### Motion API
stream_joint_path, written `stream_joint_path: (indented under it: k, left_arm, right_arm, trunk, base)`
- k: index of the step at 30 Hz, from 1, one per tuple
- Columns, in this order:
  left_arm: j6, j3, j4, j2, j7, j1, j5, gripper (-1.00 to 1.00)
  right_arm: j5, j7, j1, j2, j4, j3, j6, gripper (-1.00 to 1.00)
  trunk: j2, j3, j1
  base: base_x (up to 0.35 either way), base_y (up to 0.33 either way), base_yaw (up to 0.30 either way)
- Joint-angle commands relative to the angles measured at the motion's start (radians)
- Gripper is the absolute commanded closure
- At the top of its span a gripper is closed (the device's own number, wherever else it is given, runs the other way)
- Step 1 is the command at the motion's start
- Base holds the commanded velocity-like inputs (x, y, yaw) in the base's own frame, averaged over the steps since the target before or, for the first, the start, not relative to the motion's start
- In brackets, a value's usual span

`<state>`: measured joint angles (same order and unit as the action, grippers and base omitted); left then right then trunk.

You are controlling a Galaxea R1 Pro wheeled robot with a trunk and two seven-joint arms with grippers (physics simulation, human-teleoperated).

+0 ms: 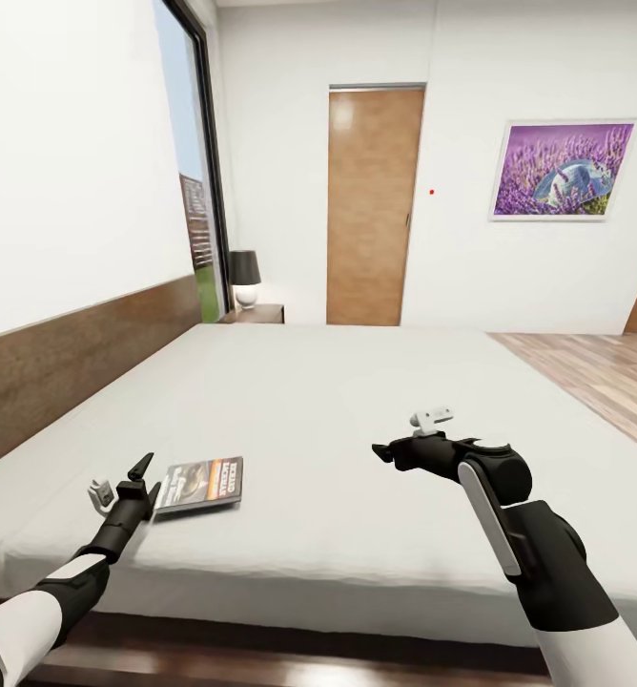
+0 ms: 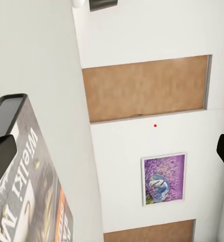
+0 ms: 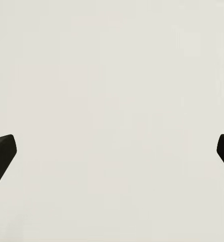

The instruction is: In the bedroom, move the book from the bed onto either nightstand, and place the two sandals side by side next to the bed.

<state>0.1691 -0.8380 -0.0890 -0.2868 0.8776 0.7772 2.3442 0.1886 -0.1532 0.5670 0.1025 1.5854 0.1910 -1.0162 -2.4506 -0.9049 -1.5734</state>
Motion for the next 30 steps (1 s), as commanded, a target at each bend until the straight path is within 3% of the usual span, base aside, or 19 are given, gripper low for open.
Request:
stream_joint_path:
  k: [1, 22, 30]
  left_arm:
    - [0.010, -0.006, 0.000, 0.000, 0.003, 0.001, 0.010, -1.00]
    - [0.012, -0.006, 0.000, -0.002, 0.035, 0.000, 0.010, -1.00]
    - [0.012, -0.006, 0.000, -0.002, 0.045, -0.001, 0.010, -1.00]
  right_arm:
    - [0.002, 0.000, 0.001, 0.001, 0.001, 0.001, -0.004, -1.00]
    - [0.002, 0.000, 0.001, 0.000, 0.001, 0.001, -0.004, -1.00]
    - [0.002, 0.000, 0.001, 0.000, 0.001, 0.001, -0.004, -1.00]
  trunk:
    - [0.000, -0.001, 0.000]
    - [0.000, -0.001, 0.000]
    - [0.000, -0.001, 0.000]
  base:
    - [0.020, -0.011, 0.000]
    - [0.003, -0.002, 0.000]
    - [-0.138, 0.000, 0.000]
